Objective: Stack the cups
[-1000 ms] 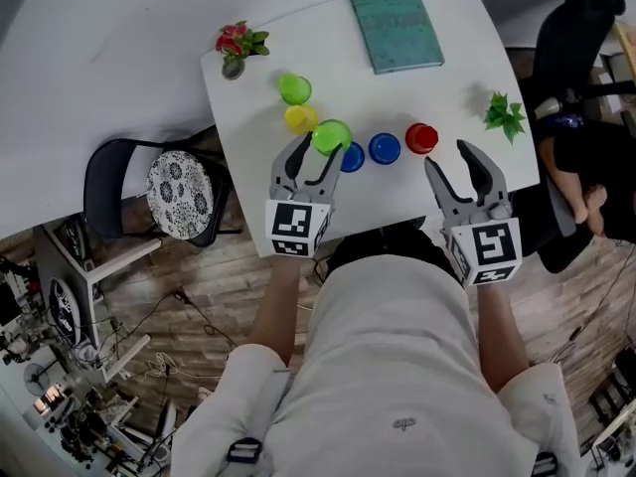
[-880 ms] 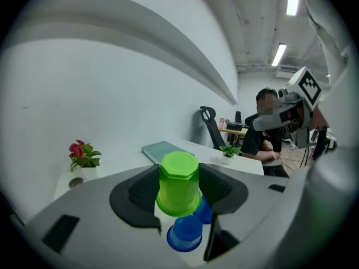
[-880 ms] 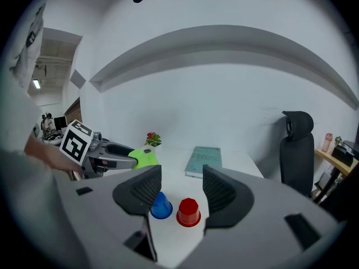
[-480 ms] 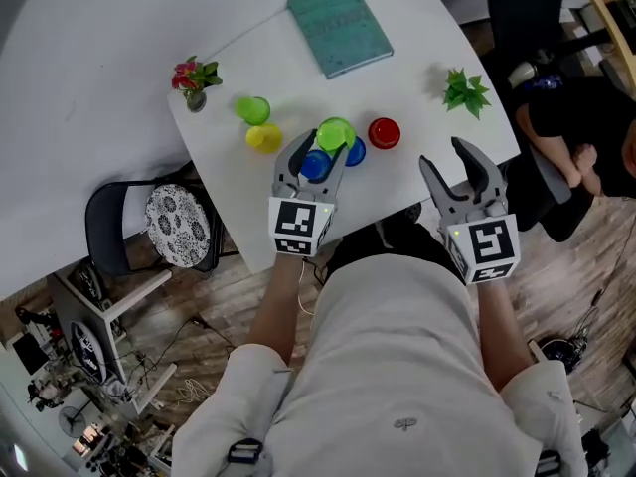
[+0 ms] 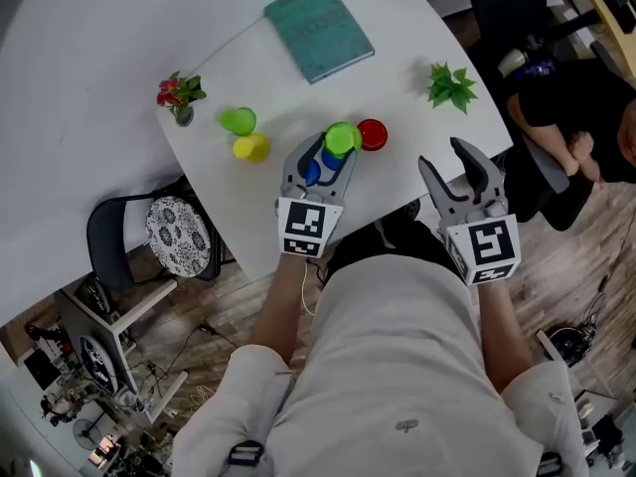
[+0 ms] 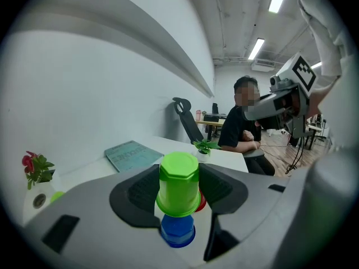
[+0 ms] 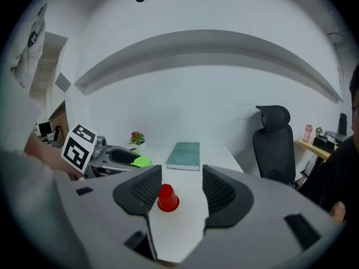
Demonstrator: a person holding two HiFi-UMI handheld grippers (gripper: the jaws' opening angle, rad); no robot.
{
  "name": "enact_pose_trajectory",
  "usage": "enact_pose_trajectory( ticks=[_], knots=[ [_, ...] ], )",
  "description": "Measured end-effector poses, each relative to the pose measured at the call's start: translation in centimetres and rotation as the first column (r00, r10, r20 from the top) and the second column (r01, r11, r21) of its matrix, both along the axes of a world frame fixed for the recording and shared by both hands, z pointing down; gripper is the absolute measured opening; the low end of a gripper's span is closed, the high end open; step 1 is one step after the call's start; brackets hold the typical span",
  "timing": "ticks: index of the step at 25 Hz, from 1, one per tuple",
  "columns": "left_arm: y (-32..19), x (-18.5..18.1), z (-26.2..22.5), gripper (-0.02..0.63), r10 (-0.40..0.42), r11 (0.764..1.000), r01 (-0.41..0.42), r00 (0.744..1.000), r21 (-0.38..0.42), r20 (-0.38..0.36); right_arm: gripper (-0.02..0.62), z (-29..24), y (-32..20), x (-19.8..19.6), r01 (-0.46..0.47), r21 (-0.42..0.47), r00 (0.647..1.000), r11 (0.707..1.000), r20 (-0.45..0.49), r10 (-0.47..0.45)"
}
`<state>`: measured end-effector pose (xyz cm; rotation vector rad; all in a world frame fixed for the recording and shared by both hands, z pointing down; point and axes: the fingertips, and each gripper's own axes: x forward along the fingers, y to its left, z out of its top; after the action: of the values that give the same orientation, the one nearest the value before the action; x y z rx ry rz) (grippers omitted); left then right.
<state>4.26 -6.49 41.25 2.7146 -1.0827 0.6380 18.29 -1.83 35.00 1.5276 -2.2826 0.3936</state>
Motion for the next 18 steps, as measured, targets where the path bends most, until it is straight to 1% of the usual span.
enact_pose_trajectory(
  ticks=[13, 18],
  knots=[
    [0.8, 1.8, 1.6, 0.225, 0.028, 0.999, -0.027, 0.999, -0.028, 0.015, 0.221, 0.3, 0.4, 1.3, -0.022, -0.013, 1.0, 1.0, 0.006, 0.022],
    [0.8, 2.1, 1.8, 0.235, 0.025, 0.999, -0.024, 1.0, -0.036, 0.004, 0.221, 0.3, 0.6, 1.5, -0.022, -0.011, 1.0, 1.0, 0.008, 0.022]
  ],
)
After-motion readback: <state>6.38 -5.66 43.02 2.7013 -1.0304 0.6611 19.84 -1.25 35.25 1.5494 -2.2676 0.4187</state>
